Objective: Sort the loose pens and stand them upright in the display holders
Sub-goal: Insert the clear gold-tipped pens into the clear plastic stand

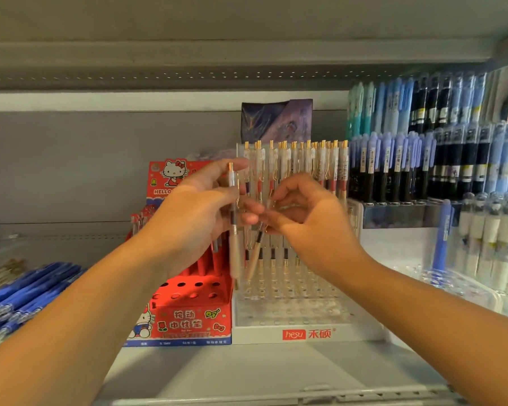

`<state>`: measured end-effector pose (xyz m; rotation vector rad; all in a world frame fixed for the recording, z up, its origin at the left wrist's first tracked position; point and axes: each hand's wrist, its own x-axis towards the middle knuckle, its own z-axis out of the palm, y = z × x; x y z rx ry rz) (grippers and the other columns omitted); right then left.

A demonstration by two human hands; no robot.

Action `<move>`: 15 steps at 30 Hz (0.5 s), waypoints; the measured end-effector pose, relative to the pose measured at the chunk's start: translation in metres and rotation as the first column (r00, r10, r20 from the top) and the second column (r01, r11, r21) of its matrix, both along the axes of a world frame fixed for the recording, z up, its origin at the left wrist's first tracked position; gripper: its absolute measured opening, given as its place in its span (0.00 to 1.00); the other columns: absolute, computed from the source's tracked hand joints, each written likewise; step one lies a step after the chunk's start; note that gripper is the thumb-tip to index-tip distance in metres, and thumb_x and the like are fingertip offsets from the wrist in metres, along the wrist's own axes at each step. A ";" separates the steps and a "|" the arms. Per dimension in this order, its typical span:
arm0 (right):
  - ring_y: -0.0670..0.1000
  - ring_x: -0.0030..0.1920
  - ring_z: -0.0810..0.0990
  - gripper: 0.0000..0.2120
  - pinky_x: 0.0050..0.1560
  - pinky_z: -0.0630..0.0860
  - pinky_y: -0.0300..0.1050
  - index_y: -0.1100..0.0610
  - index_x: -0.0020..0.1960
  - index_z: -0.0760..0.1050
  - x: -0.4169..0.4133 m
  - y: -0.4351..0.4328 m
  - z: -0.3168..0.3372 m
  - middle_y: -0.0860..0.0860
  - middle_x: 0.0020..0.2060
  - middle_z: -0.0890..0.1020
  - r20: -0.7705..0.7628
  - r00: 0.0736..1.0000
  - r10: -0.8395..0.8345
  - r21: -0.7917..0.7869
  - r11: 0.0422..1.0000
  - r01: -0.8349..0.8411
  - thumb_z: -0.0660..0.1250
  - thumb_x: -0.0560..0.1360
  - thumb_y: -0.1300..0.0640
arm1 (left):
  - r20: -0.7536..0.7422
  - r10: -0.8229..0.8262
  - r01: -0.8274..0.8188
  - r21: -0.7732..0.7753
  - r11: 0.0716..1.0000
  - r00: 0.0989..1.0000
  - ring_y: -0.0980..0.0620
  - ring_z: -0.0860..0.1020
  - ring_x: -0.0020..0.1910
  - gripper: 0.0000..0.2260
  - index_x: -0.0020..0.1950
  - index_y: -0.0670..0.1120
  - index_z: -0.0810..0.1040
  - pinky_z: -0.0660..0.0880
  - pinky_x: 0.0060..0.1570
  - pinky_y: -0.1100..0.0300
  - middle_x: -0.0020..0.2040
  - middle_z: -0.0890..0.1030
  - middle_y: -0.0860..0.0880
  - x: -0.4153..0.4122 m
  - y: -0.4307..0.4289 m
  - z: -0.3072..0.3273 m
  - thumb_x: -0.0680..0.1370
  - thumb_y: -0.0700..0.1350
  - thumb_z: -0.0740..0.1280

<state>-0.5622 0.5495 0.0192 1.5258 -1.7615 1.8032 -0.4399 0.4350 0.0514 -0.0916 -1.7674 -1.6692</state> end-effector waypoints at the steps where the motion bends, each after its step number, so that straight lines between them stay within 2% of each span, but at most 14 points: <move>1: 0.50 0.45 0.84 0.14 0.46 0.83 0.53 0.42 0.45 0.74 0.000 -0.001 -0.001 0.47 0.43 0.83 -0.010 1.000 0.006 0.023 1.000 -0.006 0.76 0.72 0.58 | -0.009 -0.005 0.005 0.006 1.000 1.000 0.47 0.85 0.42 0.18 0.67 0.43 0.75 0.81 0.39 0.60 0.46 0.77 0.41 0.000 -0.001 -0.001 0.82 0.30 0.55; 3: 0.48 0.44 0.84 0.15 0.47 0.83 0.52 0.43 0.46 0.74 0.001 -0.002 -0.003 0.46 0.42 0.83 -0.025 0.999 0.021 0.098 0.995 -0.019 0.75 0.73 0.61 | -0.021 -0.020 0.020 0.007 1.000 1.000 0.44 0.85 0.49 0.18 0.67 0.44 0.75 0.82 0.44 0.57 0.49 0.79 0.42 0.000 -0.005 -0.002 0.82 0.30 0.56; 6: 0.46 0.42 0.84 0.13 0.48 0.83 0.51 0.46 0.47 0.75 0.003 -0.004 -0.005 0.46 0.40 0.83 -0.054 0.998 0.029 0.199 0.980 -0.018 0.75 0.72 0.61 | -0.038 -0.008 0.006 -0.053 0.999 0.999 0.44 0.84 0.52 0.16 0.64 0.44 0.77 0.82 0.48 0.56 0.47 0.84 0.46 0.005 -0.012 -0.003 0.81 0.31 0.58; 10: 0.44 0.42 0.83 0.13 0.49 0.82 0.47 0.44 0.47 0.75 0.004 -0.005 -0.004 0.45 0.41 0.82 -0.085 0.996 0.035 0.219 0.975 -0.016 0.75 0.72 0.60 | -0.084 0.068 -0.080 -0.142 0.987 0.994 0.56 0.84 0.46 0.11 0.55 0.46 0.81 0.78 0.42 0.66 0.45 0.86 0.50 0.010 -0.016 -0.002 0.79 0.34 0.64; 13: 0.41 0.44 0.82 0.14 0.50 0.80 0.39 0.40 0.47 0.75 0.006 -0.004 -0.003 0.42 0.42 0.81 -0.149 0.988 0.032 0.226 0.974 0.003 0.74 0.74 0.58 | -0.107 0.075 -0.086 -0.100 0.991 0.991 0.56 0.82 0.42 0.09 0.52 0.46 0.82 0.79 0.39 0.65 0.44 0.86 0.51 0.009 -0.017 -0.003 0.77 0.34 0.66; 15: 0.39 0.46 0.81 0.15 0.50 0.79 0.35 0.39 0.47 0.74 0.007 -0.003 -0.003 0.40 0.43 0.81 -0.192 0.981 0.019 0.232 0.972 0.027 0.73 0.74 0.59 | -0.113 0.074 -0.083 -0.082 0.993 0.991 0.54 0.82 0.42 0.09 0.52 0.45 0.82 0.79 0.40 0.64 0.44 0.85 0.50 0.009 -0.017 -0.004 0.77 0.34 0.67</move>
